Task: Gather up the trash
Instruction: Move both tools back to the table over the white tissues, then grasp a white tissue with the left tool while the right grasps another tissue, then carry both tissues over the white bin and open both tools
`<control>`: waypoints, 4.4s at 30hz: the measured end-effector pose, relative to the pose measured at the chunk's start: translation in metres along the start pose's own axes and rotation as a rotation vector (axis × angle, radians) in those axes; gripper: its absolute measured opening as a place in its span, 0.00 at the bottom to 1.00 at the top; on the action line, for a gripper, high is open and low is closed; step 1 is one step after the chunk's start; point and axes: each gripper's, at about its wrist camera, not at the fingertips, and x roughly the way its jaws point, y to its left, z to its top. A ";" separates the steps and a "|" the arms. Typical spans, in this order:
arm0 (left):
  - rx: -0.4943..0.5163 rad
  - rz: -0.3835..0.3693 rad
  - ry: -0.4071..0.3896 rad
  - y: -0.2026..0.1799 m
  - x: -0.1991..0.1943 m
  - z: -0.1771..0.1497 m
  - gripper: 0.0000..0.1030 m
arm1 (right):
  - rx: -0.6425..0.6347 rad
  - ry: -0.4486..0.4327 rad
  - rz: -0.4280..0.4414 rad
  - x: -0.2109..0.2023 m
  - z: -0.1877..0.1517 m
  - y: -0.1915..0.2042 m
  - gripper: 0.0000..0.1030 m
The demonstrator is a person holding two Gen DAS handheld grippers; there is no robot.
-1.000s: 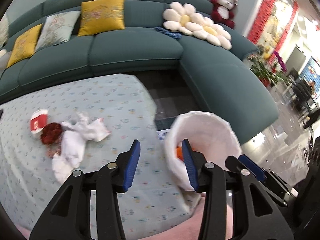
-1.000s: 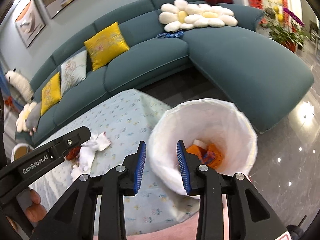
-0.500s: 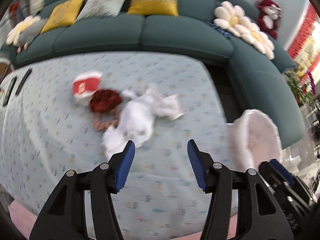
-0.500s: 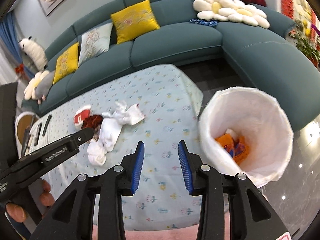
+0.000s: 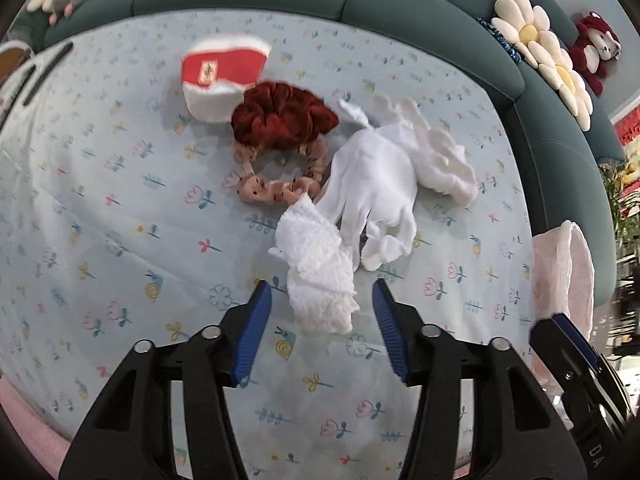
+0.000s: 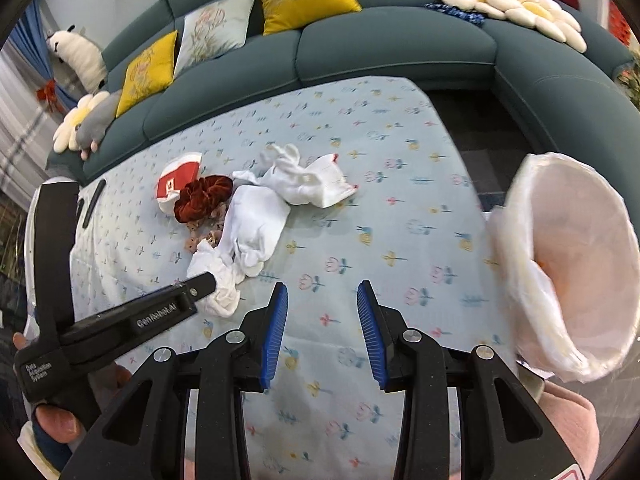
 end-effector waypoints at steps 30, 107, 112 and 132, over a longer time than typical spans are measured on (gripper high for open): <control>-0.031 -0.050 -0.046 0.049 -0.015 0.021 0.14 | -0.001 0.142 0.068 0.106 0.035 0.059 0.08; 0.594 -0.216 -0.198 -0.346 -0.109 -0.055 0.33 | 0.386 -0.366 -0.096 -0.179 0.010 -0.254 0.20; 0.576 -0.214 -0.210 -0.337 -0.117 -0.050 0.33 | 0.363 -0.375 -0.086 -0.183 0.015 -0.243 0.20; 0.410 -0.196 -0.244 -0.253 -0.137 -0.023 0.33 | 0.213 -0.340 -0.057 -0.171 0.030 -0.159 0.27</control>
